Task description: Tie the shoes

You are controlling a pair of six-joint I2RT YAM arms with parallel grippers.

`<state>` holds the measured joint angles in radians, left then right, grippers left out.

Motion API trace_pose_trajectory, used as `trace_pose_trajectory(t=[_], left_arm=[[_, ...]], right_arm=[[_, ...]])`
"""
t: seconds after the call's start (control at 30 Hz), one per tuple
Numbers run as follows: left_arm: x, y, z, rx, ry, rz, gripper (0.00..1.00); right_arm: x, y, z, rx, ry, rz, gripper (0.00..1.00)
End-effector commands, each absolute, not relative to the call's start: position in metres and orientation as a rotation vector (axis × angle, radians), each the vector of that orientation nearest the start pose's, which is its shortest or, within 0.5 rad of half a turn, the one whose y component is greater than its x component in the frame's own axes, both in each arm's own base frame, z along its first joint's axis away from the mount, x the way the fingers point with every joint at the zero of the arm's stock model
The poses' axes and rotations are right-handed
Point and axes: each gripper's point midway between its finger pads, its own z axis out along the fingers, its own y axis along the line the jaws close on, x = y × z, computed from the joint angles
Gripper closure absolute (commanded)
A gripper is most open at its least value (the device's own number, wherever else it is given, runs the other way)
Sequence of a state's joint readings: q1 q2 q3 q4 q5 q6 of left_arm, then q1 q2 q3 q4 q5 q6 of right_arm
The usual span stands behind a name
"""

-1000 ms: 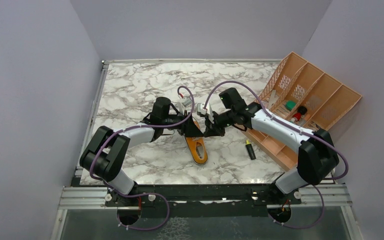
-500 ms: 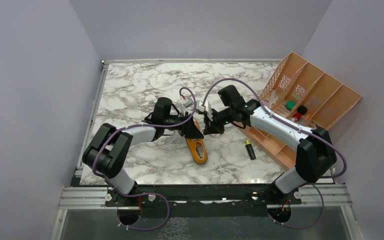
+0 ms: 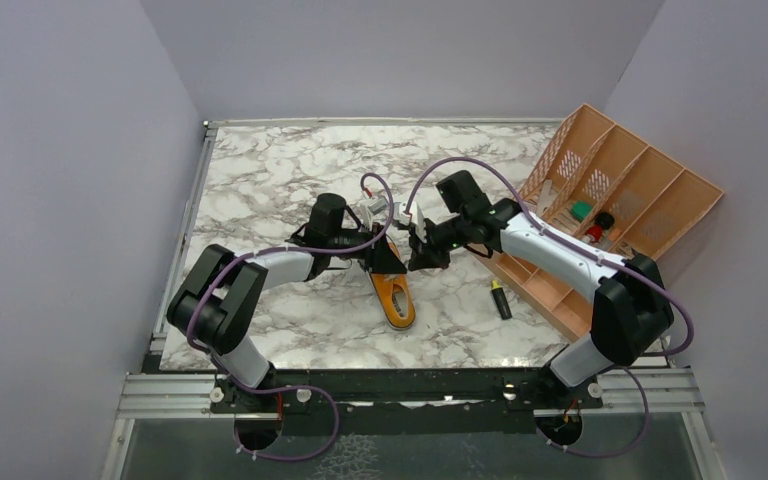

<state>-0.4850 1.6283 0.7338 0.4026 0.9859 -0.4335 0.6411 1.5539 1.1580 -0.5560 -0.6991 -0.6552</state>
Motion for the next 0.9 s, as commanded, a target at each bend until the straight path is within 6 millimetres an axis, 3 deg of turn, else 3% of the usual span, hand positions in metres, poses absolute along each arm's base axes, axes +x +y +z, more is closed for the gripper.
trace_pose_trajectory(t=[0.0, 0.1, 0.23, 0.37, 0.57, 0.7, 0.8, 0.87], left_arm=[[0.252, -0.307, 0.127, 0.727, 2.014, -1.507, 0.84], [0.252, -0.305, 0.13, 0.702, 2.023, -1.492, 0.95], [0.247, -0.302, 0.133, 0.664, 2.04, -1.495, 1.0], [0.243, -0.299, 0.134, 0.645, 2.054, -1.496, 1.0], [0.24, -0.296, 0.126, 0.622, 2.111, -1.491, 1.0], [0.239, -0.295, 0.126, 0.605, 2.125, -1.486, 1.0], [0.238, -0.294, 0.125, 0.597, 2.129, -1.484, 1.0], [0.238, -0.294, 0.124, 0.596, 2.134, -1.48, 1.0]], right_arm=[[0.234, 0.295, 0.142, -1.643, 1.743, 0.903, 0.99], [0.241, 0.291, 0.136, -1.586, 1.82, 0.852, 0.95], [0.258, 0.282, 0.135, -1.473, 1.905, 0.721, 0.89], [0.273, 0.279, 0.139, -1.378, 1.935, 0.644, 0.82], [0.269, 0.28, 0.132, -1.367, 2.002, 0.678, 0.8], [0.288, 0.268, 0.122, -1.26, 2.04, 0.534, 0.79], [0.292, 0.281, 0.128, -1.311, 1.976, 0.584, 0.73], [0.287, 0.293, 0.142, -1.303, 2.004, 0.679, 0.59]])
